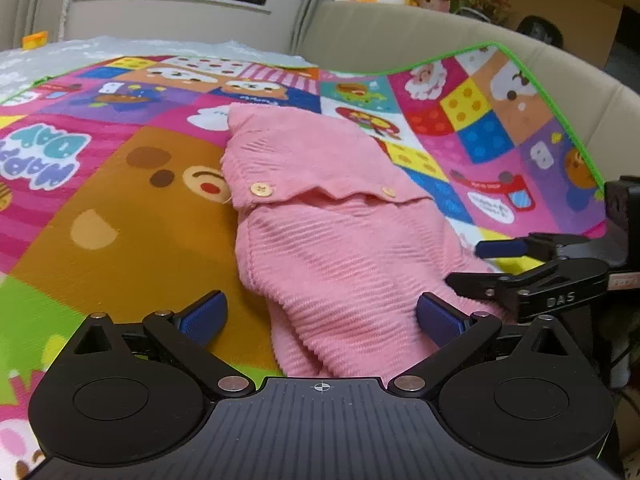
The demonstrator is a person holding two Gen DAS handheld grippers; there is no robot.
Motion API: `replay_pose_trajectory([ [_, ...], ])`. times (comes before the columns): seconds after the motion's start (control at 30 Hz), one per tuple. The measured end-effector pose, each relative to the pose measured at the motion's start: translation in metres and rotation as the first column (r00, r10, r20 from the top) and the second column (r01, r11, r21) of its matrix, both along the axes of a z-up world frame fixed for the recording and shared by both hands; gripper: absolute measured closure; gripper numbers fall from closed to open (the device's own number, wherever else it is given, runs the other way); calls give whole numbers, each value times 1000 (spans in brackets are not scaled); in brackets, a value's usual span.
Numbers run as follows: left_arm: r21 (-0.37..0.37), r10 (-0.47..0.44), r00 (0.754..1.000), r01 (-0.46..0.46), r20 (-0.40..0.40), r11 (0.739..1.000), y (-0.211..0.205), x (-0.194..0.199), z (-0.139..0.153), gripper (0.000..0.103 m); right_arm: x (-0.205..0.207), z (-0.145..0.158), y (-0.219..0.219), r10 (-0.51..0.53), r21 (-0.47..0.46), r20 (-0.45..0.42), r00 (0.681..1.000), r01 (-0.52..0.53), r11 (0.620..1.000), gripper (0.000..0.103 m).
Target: Fold clothes
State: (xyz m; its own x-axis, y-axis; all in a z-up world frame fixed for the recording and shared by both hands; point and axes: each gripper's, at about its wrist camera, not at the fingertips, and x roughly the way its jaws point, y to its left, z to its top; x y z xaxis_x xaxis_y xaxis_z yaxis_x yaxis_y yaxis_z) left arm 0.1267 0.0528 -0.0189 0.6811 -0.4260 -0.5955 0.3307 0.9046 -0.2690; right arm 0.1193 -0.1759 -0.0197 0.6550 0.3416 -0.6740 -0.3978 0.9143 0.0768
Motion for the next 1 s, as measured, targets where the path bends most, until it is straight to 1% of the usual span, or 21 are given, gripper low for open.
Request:
replay_pose_trajectory([
  [0.03, 2, 4, 1000, -4, -5, 1000, 1, -1, 1, 0, -3, 4, -1, 10, -12, 10, 1000, -10, 1000, 0],
  [0.07, 4, 9, 1000, -9, -10, 1000, 2, -2, 1, 0, -9, 8, 1, 25, -32, 45, 999, -24, 999, 0],
  [0.1, 6, 13, 1000, -13, -16, 1000, 2, -3, 2, 0, -18, 14, 3, 56, -62, 100, 993, -50, 997, 0],
  [0.17, 5, 19, 1000, -19, -25, 1000, 4, -5, 3, 0, -40, 22, 14, 157, -146, 206, 966, -128, 981, 0],
  [0.23, 2, 17, 999, -17, -29, 1000, 5, -4, 3, 0, -57, 25, 28, 258, -225, 254, 932, -203, 953, 0],
  [0.3, 3, 16, 999, -16, -29, 1000, 5, -4, 3, 0, -70, 22, 44, 342, -289, 256, 904, -266, 920, 2],
  [0.33, 3, 16, 999, -16, -29, 1000, 5, -4, 4, 0, -73, 18, 52, 383, -314, 239, 892, -302, 900, 12],
  [0.37, 4, 17, 999, -17, -30, 1000, 5, -4, 4, 0, -76, 14, 60, 419, -341, 225, 880, -332, 880, 18],
  [0.47, 10, 19, 999, -18, -28, 1000, 5, -5, 6, 0, -84, -1, 78, 485, -429, 228, 844, -360, 828, 18],
  [0.53, 16, 21, 1000, -21, -21, 1000, 6, -8, 7, 0, -85, -4, 84, 501, -459, 254, 828, -353, 815, 18],
  [0.57, 18, 22, 1000, -22, -17, 1000, 6, -9, 8, 0, -83, -2, 85, 497, -456, 254, 830, -350, 818, 18],
  [0.6, 21, 23, 1000, -23, -14, 1000, 7, -10, 9, 0, -79, -1, 86, 486, -443, 248, 838, -348, 826, 19],
  [0.63, 23, 25, 1000, -25, -1, 999, 9, -13, 11, 0, -72, 2, 85, 467, -413, 232, 853, -348, 841, 25],
  [0.67, 25, 28, 1000, -28, 13, 999, 12, -17, 14, 0, -64, 4, 82, 439, -362, 202, 875, -350, 864, 33],
  [0.7, 26, 30, 999, -30, 26, 999, 14, -20, 17, 0, -55, 7, 78, 406, -299, 169, 898, -346, 889, 36],
  [0.73, 28, 32, 999, -33, 40, 999, 17, -23, 20, 0, -44, 10, 71, 361, -212, 129, 924, -330, 920, 39],
  [0.77, 45, 19, 998, -22, 64, 999, 18, -29, 23, 0, -34, 13, 65, 320, -129, 89, 943, -308, 943, 40],
  [0.8, 64, 5, 996, -10, 89, 998, 20, -35, 26, 0, -27, 14, 59, 292, -67, 59, 955, -288, 955, 41],
  [0.83, 83, -11, 993, 1, 114, 997, 21, -41, 29, 0, -23, 14, 55, 277, -30, 39, 960, -276, 961, 41],
  [0.9, 158, -53, 988, 29, 146, 987, 19, -51, 32, 0, -14, 14, 47, 248, 44, -3, 969, -247, 968, 41],
  [1.0, 261, -113, 980, 67, 164, 963, 9, -59, 27, 0, -1, 14, 36, 209, 151, -69, 976, -196, 969, 41],
])
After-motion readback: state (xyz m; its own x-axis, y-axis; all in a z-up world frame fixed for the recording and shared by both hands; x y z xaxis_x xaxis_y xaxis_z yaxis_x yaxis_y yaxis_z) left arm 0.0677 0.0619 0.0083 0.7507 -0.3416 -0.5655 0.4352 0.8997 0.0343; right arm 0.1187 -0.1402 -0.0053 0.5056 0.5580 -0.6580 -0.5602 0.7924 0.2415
